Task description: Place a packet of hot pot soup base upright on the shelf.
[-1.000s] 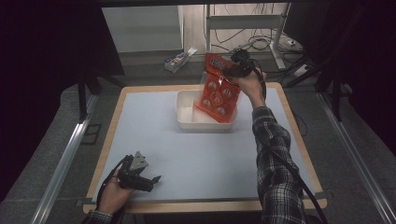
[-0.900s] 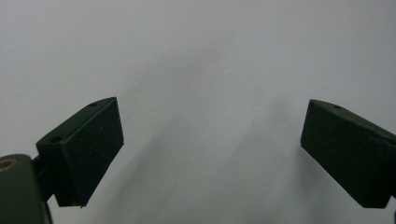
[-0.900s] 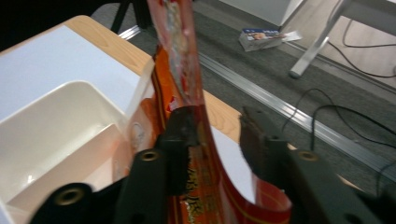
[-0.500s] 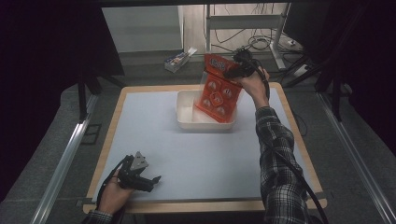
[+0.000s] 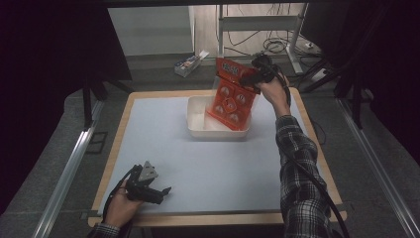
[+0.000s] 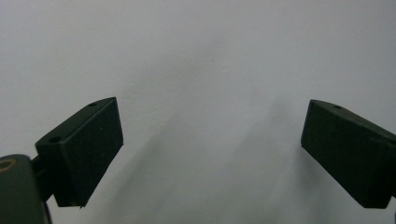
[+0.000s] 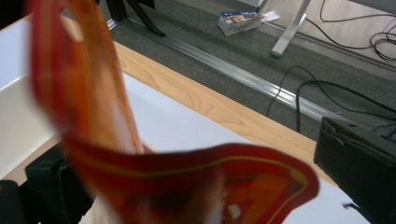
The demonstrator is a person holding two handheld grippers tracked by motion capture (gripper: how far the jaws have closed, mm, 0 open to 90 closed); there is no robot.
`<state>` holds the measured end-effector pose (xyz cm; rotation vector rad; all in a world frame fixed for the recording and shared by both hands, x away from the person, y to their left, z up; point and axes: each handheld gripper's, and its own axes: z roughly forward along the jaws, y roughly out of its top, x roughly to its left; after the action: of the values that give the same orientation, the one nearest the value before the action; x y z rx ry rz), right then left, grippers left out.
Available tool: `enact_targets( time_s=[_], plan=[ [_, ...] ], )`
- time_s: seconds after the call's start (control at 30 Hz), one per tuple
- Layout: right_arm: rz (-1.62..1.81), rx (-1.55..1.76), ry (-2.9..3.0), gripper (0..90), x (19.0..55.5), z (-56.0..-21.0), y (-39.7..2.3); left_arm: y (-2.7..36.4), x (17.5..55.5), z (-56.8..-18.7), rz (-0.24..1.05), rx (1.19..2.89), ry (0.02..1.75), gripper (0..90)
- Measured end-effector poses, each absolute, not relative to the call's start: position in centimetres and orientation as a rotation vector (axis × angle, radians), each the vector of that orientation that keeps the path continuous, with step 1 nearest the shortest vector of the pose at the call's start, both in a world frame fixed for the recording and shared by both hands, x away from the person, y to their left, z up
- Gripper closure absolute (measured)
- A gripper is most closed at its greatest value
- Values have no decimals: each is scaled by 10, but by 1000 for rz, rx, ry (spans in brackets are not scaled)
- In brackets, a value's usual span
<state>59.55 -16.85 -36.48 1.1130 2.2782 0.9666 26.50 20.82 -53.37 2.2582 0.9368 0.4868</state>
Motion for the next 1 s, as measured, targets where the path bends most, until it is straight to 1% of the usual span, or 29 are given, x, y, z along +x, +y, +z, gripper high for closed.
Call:
enact_targets(
  time_s=[0.3, 0.57, 1.0],
  plan=[
    [979, 1065, 2295, 2, 587, -359, -166, 211, 266, -531, 455, 2217, 958, 34],
    [1000, 1038, 2299, 4, 577, -356, -169, 215, 267, -529, 401, 2162, 935, 4],
    [1014, 996, 2319, 7, 563, -353, -174, 220, 266, -526, 360, 2082, 931, 0]
  ],
)
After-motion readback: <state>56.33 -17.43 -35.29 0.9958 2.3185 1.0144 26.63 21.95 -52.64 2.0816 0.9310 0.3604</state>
